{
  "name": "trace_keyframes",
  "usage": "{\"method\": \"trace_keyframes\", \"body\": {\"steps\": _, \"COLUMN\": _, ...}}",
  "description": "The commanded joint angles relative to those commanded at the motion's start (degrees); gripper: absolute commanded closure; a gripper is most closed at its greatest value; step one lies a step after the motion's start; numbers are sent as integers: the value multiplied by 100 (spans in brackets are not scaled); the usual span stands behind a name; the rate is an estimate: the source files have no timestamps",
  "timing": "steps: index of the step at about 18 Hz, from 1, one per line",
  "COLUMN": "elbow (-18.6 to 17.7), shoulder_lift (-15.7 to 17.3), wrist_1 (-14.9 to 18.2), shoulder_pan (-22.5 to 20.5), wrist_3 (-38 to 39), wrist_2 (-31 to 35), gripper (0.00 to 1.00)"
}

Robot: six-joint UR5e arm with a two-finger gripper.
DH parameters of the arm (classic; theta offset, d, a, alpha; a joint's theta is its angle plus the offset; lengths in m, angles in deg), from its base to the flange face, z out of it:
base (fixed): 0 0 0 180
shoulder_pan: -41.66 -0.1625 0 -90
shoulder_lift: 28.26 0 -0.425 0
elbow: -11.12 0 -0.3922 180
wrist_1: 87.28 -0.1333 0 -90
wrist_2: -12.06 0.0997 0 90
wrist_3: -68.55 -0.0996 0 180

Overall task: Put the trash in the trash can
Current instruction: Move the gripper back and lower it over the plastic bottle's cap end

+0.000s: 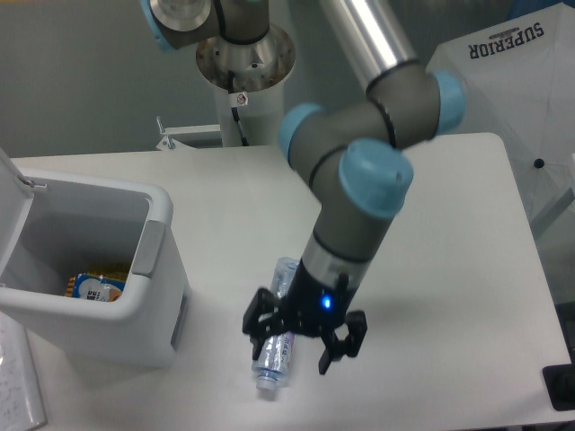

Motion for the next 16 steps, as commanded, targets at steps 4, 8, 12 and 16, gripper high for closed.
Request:
{"method": "trace_keyframes", "body": {"steps": 4, "elbow": 851, "shoulder_lift": -544, "wrist_1": 1194, "shoulder_pan": 193, "wrist_3": -17, "wrist_2": 431, "gripper": 0}}
{"method": "trace_keyframes", "body": {"steps": 8, "elbow": 1310, "shoulder_lift": -958, "wrist_1": 1688, "shoulder_pan": 369, "wrist_3": -26, "wrist_2": 1045, "gripper": 0}}
{"method": "trace_keyframes", "body": {"steps": 12, "elbow": 1547, "shoulder_lift": -1231, "wrist_1": 2118, "shoulder_pan": 553, "wrist_3": -61, "wrist_2": 1634, "gripper": 0}}
{"method": "trace_keyframes", "body": {"steps": 16, "elbow": 1557, "shoulder_lift": -1328, "wrist_1": 2111, "shoulder_pan": 677, "wrist_3": -62, "wrist_2": 1776, "gripper": 0}}
